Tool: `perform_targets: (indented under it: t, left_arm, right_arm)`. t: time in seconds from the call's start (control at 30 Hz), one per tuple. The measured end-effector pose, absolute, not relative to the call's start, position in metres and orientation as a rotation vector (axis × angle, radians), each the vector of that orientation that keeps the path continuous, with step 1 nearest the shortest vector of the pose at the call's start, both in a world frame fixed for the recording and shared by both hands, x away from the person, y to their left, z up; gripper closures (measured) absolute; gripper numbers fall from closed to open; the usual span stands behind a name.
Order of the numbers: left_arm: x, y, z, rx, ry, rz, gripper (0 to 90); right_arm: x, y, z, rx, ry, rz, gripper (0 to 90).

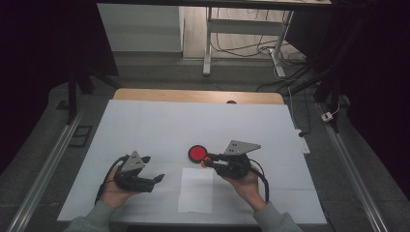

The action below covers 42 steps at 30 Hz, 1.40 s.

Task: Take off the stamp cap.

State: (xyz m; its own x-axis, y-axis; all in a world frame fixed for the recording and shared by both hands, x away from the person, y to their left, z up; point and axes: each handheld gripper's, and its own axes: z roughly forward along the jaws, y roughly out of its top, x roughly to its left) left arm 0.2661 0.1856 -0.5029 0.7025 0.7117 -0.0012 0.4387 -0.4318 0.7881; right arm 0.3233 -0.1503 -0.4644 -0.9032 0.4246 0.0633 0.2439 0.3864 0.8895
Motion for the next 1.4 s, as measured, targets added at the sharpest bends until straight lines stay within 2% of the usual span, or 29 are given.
perform_targets:
  t: [1.4]
  left_arm:
    - [0.289, 0.127, -0.493, 2.129, 0.741, 0.381, 18.7]
  right_arm:
    - [0.325, -0.153, -0.464, 0.608, 2.463, 1.537, 71.3]
